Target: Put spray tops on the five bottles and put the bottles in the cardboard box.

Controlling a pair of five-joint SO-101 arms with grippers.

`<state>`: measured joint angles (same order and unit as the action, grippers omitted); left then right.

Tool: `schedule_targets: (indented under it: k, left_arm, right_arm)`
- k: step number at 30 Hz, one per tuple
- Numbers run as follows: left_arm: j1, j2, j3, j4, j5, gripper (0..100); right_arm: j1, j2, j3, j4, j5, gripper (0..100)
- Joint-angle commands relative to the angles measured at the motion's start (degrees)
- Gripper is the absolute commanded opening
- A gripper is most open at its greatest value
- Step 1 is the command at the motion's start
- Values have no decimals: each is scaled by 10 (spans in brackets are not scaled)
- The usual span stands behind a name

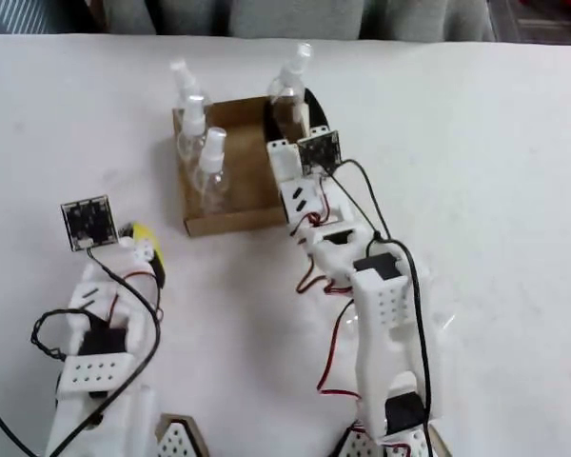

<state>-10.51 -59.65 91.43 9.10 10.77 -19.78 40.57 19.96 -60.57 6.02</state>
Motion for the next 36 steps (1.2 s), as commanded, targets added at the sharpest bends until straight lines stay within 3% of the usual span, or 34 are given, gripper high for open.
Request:
schedule_targets:
  k: [1, 6, 9, 13, 22, 28, 36]
  left_arm:
    - [-7, -1, -4, -17, -4, 35]
    - [-7, -1, -4, -17, -4, 35]
    - [-7, -1, -4, -17, -4, 35]
    - [-7, -1, -4, -17, -4, 35]
    - [-7, -1, -4, -17, -4, 35]
    - [-7, -1, -4, -17, -4, 35]
    - [-8, -1, -4, -17, -4, 35]
  right_arm:
    - [16, -9, -21, 0, -3, 84]
    - [18, -10, -19, 1, 4, 83]
    - [7, -10, -4, -5, 70, 80]
    - [-11, -9, 23, -73, 85, 13]
    - [-15, -7, 23, -44, 82, 31]
    - [-13, -7, -4, 17, -13, 31]
    - [-15, 30, -22, -16, 15, 30]
